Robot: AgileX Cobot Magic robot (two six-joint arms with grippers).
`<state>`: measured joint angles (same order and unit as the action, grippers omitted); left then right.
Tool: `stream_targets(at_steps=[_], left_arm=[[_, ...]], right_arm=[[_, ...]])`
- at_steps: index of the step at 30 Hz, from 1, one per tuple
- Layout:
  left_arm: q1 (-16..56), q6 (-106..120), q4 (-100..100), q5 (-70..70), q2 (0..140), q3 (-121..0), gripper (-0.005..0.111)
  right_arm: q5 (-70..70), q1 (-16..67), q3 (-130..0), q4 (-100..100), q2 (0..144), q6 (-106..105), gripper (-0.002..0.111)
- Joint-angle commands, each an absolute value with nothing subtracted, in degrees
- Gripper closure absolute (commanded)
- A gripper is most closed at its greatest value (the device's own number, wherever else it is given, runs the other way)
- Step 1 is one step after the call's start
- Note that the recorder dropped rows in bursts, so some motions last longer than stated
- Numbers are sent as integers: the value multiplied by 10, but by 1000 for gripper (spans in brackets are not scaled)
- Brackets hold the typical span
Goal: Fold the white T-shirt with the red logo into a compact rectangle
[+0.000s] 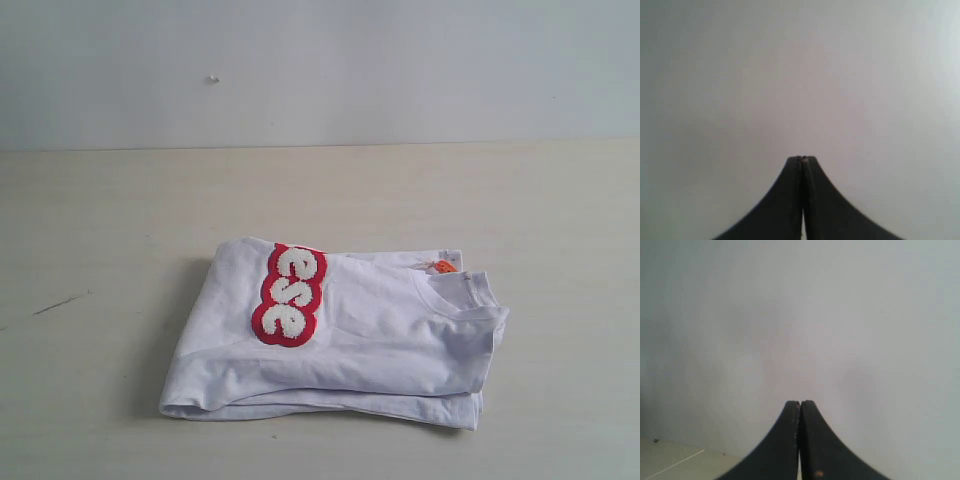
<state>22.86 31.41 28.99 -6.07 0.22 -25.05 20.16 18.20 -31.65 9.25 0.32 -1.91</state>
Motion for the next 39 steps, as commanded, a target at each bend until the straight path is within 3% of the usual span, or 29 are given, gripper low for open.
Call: stream_targets(at_steps=[1, 5, 14, 19, 31, 39], left_arm=[[227, 312, 287, -58, 0, -246, 107], [215, 295, 242, -45, 0, -242, 107], [77, 0, 45, 0, 0, -233, 107], [40, -143, -70, 0, 0, -187, 107], [37, -133, -71, -12, 0, 0, 107], [37, -80, -57, 89, 0, 0, 107]], right_arm=[[200, 180, -313, 91, 0, -18, 108], [200, 180, -313, 91, 0, -18, 108], [200, 180, -313, 91, 0, -18, 108], [200, 180, -313, 91, 0, -18, 108], [200, 180, -313, 91, 0, -18, 108], [200, 180, -313, 94, 0, -18, 108]])
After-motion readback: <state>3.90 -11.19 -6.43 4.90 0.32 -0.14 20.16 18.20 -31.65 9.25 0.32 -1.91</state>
